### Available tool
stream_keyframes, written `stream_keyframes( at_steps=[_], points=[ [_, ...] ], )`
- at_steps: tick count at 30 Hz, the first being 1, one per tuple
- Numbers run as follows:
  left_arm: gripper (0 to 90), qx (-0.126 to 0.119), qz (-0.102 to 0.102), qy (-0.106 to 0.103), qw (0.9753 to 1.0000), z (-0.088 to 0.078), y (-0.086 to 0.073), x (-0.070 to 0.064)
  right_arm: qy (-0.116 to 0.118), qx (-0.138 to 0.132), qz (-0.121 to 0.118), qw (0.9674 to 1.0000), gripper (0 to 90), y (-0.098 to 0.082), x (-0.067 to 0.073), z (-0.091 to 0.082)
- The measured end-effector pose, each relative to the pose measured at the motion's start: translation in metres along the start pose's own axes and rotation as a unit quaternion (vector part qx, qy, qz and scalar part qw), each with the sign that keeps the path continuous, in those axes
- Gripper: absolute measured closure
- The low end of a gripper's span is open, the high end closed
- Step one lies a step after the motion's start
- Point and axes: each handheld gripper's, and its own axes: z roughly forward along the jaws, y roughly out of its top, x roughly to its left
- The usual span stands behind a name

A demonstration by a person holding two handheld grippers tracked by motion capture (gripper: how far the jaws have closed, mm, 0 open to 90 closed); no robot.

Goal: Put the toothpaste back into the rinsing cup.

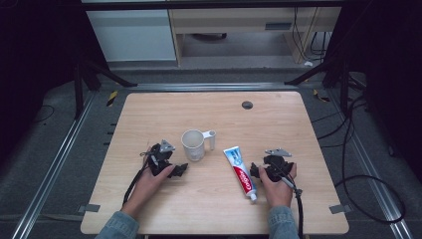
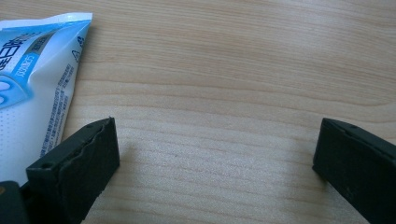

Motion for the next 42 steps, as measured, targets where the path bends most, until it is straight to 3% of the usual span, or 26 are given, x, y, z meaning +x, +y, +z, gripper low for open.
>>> stream_keyframes(
  at_steps=[9, 12, 21, 24, 27, 30, 42],
  points=[
    [0.0, 0.001, 0.001, 0.0, 1.0, -0.002, -0.002, 0.0, 0.013, 0.003, -0.007, 0.9999, 1.6, 0.002, -0.003, 0.001],
    [0.0, 0.001, 0.0, 0.0, 1.0, -0.003, -0.003, 0.0, 0.025, 0.011, -0.018, 0.9995, 10.5, 0.008, -0.002, -0.001],
    [0.0, 0.001, 0.001, 0.0, 1.0, -0.006, -0.005, 0.001, 0.044, 0.026, -0.057, 0.9971, 14.2, 0.028, 0.011, -0.021],
    [0.0, 0.001, 0.001, 0.0, 1.0, -0.008, -0.008, 0.001, 0.038, 0.046, -0.089, 0.9943, 16.5, 0.034, 0.017, -0.028],
    [0.0, 0.001, 0.0, 0.001, 1.0, -0.009, -0.008, 0.001, 0.053, 0.064, -0.09, 0.9925, 18.7, 0.038, 0.024, -0.032],
    [0.0, 0.001, 0.0, 0.001, 1.0, -0.009, -0.008, 0.001, 0.057, 0.083, -0.107, 0.9891, 20.2, 0.042, 0.03, -0.034],
    [0.0, 0.001, -0.002, 0.003, 1.0, -0.007, -0.007, 0.002, 0.072, 0.099, -0.129, 0.984, 20.1, 0.061, 0.044, -0.046]
  ],
)
